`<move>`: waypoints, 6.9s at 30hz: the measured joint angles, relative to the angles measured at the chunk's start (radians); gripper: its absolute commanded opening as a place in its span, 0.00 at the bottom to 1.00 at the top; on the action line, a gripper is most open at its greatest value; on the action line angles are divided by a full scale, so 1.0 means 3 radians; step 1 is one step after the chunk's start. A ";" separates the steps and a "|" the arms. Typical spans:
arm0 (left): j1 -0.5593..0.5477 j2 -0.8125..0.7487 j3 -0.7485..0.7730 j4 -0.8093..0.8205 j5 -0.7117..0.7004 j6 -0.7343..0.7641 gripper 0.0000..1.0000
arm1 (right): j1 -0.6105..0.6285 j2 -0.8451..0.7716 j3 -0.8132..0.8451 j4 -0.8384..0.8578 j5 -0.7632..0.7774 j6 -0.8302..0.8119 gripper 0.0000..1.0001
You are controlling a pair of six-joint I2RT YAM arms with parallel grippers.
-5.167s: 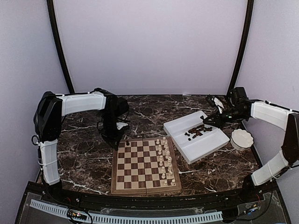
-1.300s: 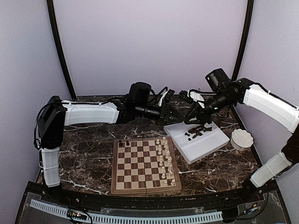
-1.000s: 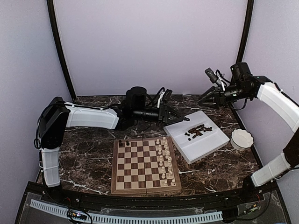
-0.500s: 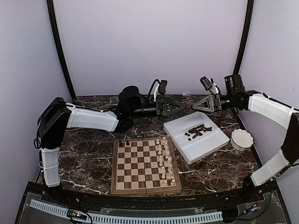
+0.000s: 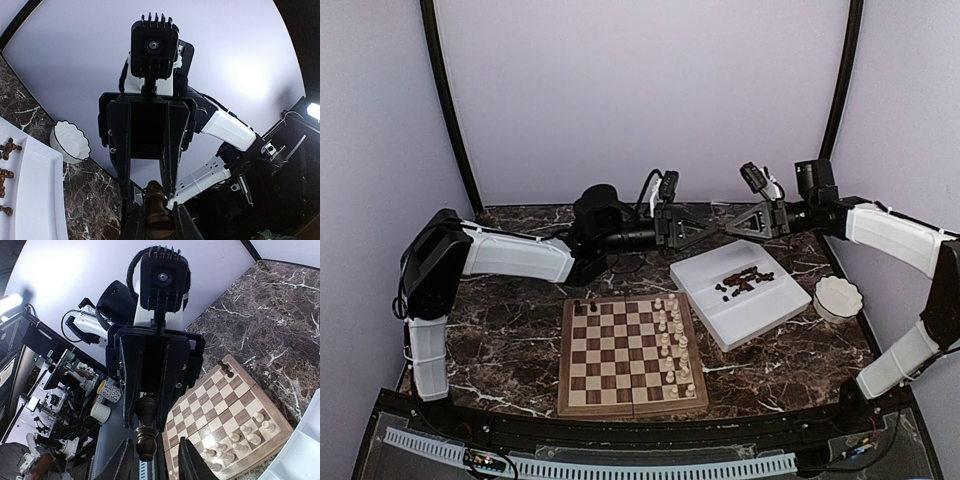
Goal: Set up the chess pieces on the board
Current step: Pass from the left arm to the right, then place the bishop on f8, then pick up the chess pile from the storage box.
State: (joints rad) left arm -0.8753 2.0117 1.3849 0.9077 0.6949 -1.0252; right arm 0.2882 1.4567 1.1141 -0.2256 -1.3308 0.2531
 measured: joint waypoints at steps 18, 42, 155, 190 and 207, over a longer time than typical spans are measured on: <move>-0.0020 0.0022 0.0042 -0.0020 -0.0033 0.0001 0.18 | 0.0041 0.0000 -0.0015 0.0117 -0.0064 0.0104 0.03; 0.0538 -0.2249 -0.1077 -0.2396 -0.1637 0.1878 0.67 | 0.0815 0.0459 0.1695 -0.1684 0.2365 -0.1995 0.00; 0.1078 -0.3877 -0.2600 -0.3367 -0.3485 0.1709 0.80 | 0.2945 0.3174 0.3443 -0.1970 0.4314 -0.2548 0.36; 0.1024 -0.2524 -0.1626 -0.3128 -0.1620 0.2398 0.60 | 0.0390 0.1235 0.0974 -0.1778 0.4157 -0.2745 0.15; 0.0678 -0.2265 -0.1395 -0.3068 -0.1409 0.2485 0.61 | 0.0275 0.1392 0.0806 -0.1478 0.4340 -0.2937 0.13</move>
State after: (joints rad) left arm -0.6720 1.3323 0.9665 -0.0128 0.2722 -0.2798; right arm 0.3706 1.8744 1.3560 -0.6689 -0.0288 -0.6281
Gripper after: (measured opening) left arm 0.604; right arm 0.131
